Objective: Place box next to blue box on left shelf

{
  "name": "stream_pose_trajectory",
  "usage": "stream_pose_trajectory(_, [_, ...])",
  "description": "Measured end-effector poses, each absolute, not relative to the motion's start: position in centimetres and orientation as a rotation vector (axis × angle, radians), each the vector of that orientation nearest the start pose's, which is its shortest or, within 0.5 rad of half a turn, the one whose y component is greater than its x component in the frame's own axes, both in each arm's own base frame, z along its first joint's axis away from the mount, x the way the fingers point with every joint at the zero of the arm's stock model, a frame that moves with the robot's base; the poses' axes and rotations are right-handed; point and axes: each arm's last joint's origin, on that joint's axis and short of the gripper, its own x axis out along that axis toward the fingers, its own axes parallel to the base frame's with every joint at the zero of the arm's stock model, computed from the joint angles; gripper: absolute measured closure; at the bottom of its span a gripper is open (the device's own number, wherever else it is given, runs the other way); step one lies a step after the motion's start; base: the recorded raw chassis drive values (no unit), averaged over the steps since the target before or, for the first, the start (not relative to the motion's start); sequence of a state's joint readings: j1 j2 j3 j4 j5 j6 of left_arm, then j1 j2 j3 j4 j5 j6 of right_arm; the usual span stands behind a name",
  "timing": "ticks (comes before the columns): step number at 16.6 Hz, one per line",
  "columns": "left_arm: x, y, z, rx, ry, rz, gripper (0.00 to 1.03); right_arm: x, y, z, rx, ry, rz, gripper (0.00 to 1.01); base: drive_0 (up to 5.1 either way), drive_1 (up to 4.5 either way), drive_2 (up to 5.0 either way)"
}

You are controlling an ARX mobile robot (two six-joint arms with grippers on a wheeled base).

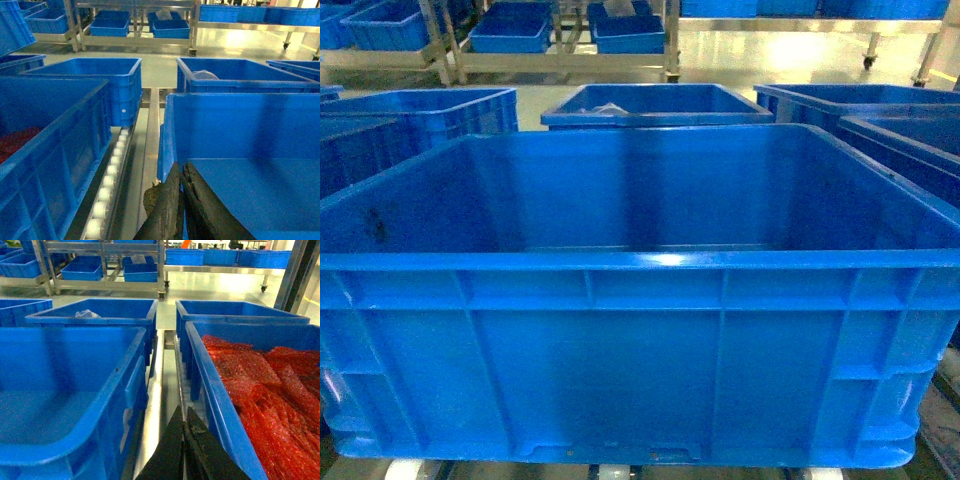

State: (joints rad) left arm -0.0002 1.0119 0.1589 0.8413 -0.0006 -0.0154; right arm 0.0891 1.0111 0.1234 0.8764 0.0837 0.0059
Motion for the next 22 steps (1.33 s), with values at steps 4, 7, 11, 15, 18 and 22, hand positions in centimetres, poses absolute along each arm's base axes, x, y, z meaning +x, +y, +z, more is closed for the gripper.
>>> stream_pose_trajectory(4, [15.9, 0.0, 17.4, -0.015, 0.012, 0.0, 1.01, 15.4, -0.1, 16.0, 0.006, 0.023, -0.008, 1.0, 0.0, 0.0, 0.0])
stream_pose_trajectory(7, [14.8, 0.0, 16.0, -0.015, 0.036, 0.001, 1.01, 14.4, -0.1, 16.4, 0.006, 0.012, -0.007, 1.0, 0.0, 0.0, 0.0])
stream_pose_trajectory(11, [13.6, 0.0, 16.8, -0.015, -0.002, 0.0, 1.01, 13.3, -0.1, 16.8, 0.006, -0.005, -0.006, 1.0, 0.0, 0.0, 0.0])
stream_pose_trajectory(15, [12.4, 0.0, 17.1, -0.015, -0.013, 0.0, 1.01, 12.2, 0.0, 17.1, 0.006, -0.013, -0.003, 1.0, 0.0, 0.0, 0.0])
stream_pose_trajectory(18, [11.8, 0.0, 17.2, -0.015, -0.017, 0.0, 1.01, 11.7, 0.0, 17.1, 0.006, -0.015, -0.003, 1.0, 0.0, 0.0, 0.0])
stream_pose_trajectory(22, [11.1, 0.0, 17.2, -0.015, -0.017, 0.0, 1.01, 11.0, 0.0, 17.1, 0.006, -0.015, -0.003, 1.0, 0.0, 0.0, 0.0])
